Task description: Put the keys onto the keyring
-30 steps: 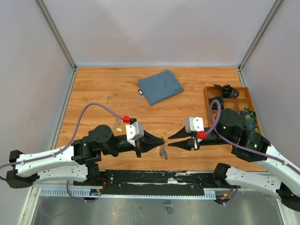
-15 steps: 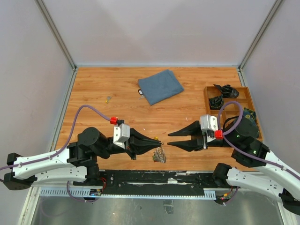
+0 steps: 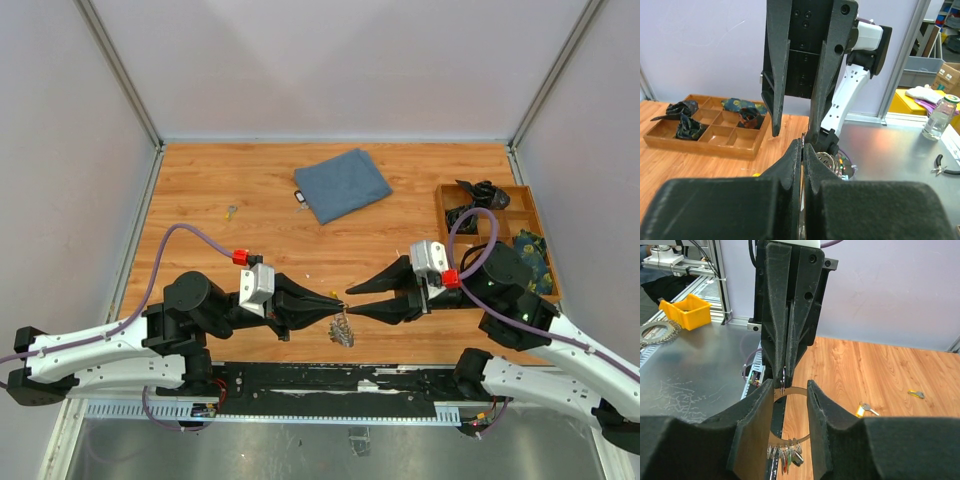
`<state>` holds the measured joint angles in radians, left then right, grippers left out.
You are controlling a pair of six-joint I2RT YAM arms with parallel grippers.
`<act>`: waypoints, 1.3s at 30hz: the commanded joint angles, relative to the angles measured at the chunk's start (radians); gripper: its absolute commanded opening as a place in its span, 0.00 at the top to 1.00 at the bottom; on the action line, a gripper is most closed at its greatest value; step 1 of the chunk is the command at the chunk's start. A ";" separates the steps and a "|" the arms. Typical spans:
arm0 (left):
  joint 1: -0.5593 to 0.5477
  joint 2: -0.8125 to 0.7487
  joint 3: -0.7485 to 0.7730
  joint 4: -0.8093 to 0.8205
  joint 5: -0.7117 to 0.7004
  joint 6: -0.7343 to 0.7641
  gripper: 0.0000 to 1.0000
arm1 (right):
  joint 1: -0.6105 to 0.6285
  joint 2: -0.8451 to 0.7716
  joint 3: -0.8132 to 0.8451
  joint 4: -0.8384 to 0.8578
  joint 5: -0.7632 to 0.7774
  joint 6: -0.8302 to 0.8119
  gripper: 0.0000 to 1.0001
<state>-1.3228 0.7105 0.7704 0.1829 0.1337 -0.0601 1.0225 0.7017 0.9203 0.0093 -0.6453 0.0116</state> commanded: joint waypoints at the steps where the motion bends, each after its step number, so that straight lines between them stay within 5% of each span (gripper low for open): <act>1: 0.000 -0.018 0.000 0.063 0.000 0.001 0.99 | -0.006 0.005 -0.004 0.043 -0.041 0.021 0.68; 14: 0.000 -0.016 0.000 0.064 -0.015 0.004 0.99 | -0.006 0.015 -0.007 0.036 -0.041 0.027 0.83; 27: 0.000 -0.012 -0.003 0.062 -0.032 0.007 0.99 | -0.006 0.024 -0.005 0.031 -0.046 0.033 0.85; 33: 0.000 -0.013 -0.006 0.062 -0.040 0.005 0.99 | -0.006 0.021 0.000 0.037 -0.048 0.030 1.00; 39: 0.000 -0.026 -0.011 0.048 -0.052 -0.009 0.78 | -0.006 -0.006 0.035 -0.055 0.030 -0.031 1.00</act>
<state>-1.3228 0.7048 0.7654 0.1867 0.1017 -0.0605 1.0225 0.7177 0.9188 -0.0071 -0.6628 0.0250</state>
